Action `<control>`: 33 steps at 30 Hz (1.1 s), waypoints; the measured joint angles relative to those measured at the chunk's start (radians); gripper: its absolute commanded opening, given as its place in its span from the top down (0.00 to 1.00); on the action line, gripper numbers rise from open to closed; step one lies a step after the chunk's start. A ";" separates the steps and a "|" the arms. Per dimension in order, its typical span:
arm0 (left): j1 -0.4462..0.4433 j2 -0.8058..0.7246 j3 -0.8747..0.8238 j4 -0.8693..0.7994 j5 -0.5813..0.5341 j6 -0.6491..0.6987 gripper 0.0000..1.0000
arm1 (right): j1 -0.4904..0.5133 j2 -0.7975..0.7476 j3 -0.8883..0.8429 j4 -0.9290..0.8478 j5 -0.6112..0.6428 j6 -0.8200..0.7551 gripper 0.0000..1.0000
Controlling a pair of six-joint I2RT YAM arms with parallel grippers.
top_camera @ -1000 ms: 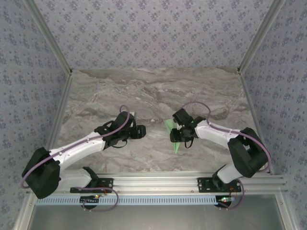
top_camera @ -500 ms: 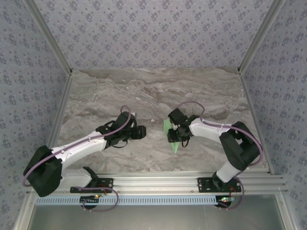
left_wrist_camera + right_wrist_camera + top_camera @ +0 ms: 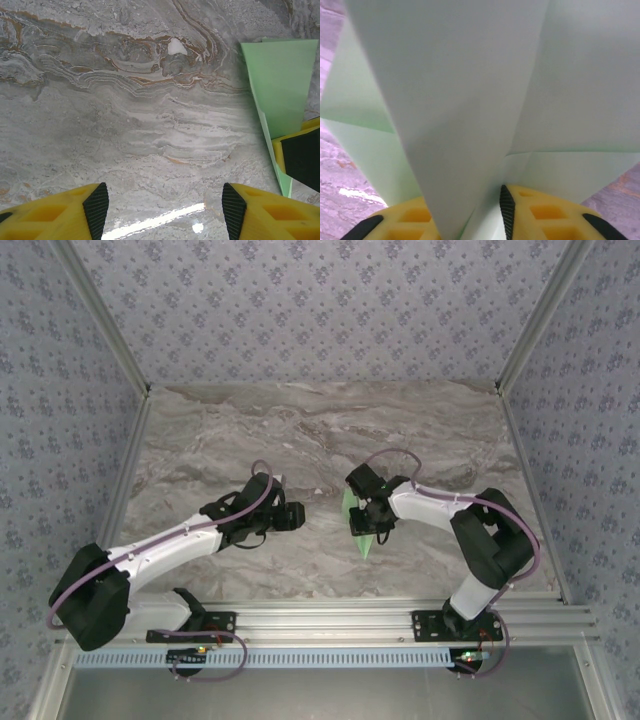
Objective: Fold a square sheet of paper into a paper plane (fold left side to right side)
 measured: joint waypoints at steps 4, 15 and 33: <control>0.000 0.000 0.000 0.000 0.000 0.000 0.36 | 0.001 0.000 0.003 -0.011 0.015 -0.001 0.84; 0.000 -0.002 0.000 -0.001 0.000 0.000 0.36 | -0.010 -0.002 0.043 -0.067 0.025 -0.009 0.95; 0.000 -0.369 -0.142 -0.012 0.007 0.013 0.02 | -0.249 0.415 0.861 -0.280 0.100 -0.144 0.95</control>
